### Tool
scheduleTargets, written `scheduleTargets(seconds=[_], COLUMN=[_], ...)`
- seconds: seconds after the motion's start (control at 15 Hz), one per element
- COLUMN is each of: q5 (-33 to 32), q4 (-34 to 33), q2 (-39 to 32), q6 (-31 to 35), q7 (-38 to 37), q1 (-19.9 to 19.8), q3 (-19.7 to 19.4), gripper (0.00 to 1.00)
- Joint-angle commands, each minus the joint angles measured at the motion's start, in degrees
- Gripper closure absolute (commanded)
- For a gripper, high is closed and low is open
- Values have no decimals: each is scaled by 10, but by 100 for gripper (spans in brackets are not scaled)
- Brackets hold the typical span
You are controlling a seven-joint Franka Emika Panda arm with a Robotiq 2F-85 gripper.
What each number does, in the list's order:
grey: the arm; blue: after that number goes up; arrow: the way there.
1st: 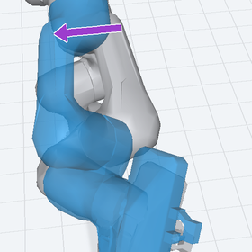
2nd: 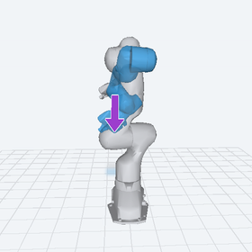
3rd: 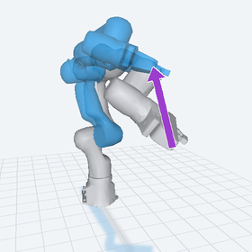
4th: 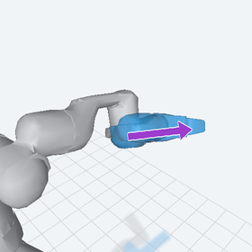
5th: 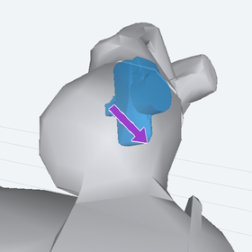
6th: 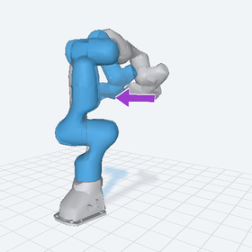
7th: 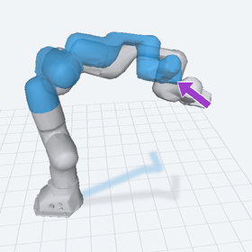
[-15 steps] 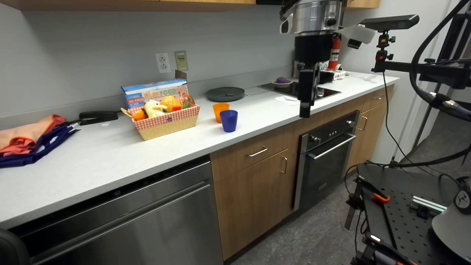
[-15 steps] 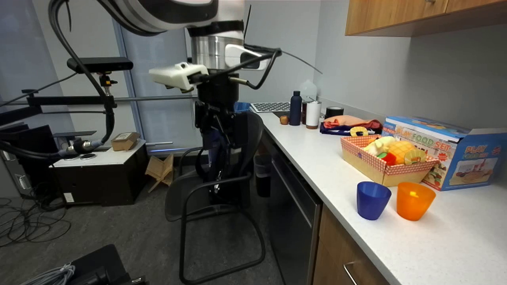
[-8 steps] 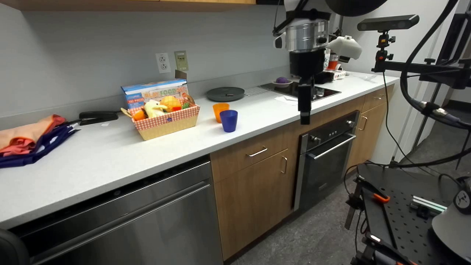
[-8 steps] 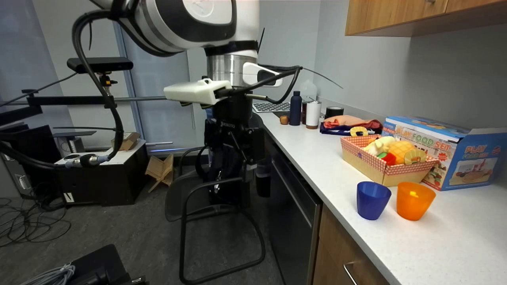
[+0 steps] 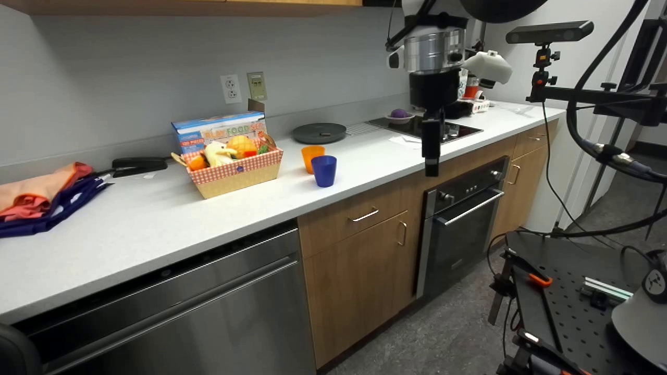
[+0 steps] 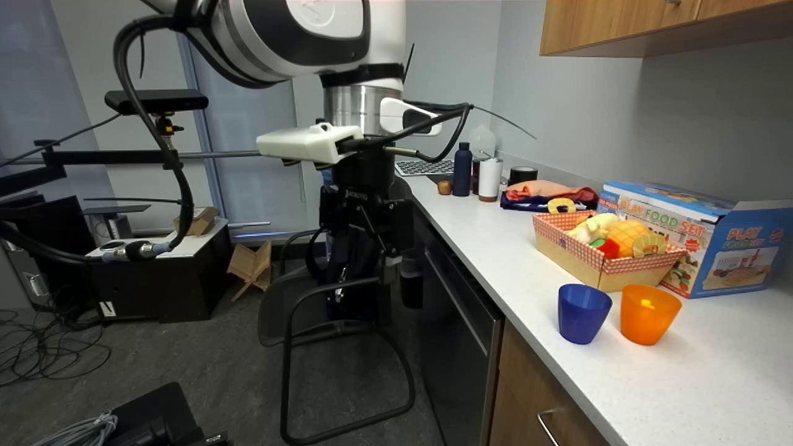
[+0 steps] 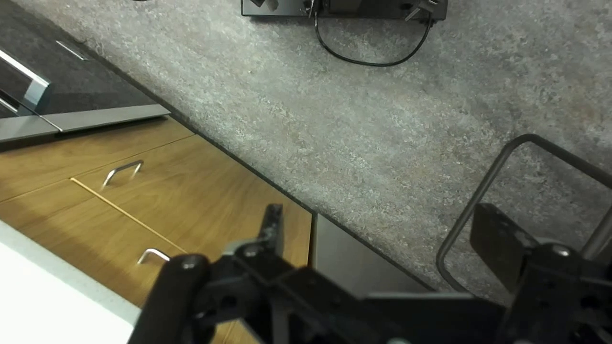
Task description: Open the drawer to the right of the dishwasher
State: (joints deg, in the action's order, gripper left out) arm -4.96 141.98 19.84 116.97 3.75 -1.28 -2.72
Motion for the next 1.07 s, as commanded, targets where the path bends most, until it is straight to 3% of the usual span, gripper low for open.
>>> scheduleTargets(seconds=[0.0, 0.33, 0.4, 0.67, 1.0], q5=[23, 35, 19, 13, 18], q4=[-17, -56, -97, -176, -264], q2=[-25, -110, -156, -254, -351], q6=[10, 34, 41, 72, 60], q7=[55, 179, 228, 291, 371], q1=[10, 15, -9, -43, -91], q3=[-9, -17, -43, -69, -64], gripper=[0, 0, 0, 0, 0])
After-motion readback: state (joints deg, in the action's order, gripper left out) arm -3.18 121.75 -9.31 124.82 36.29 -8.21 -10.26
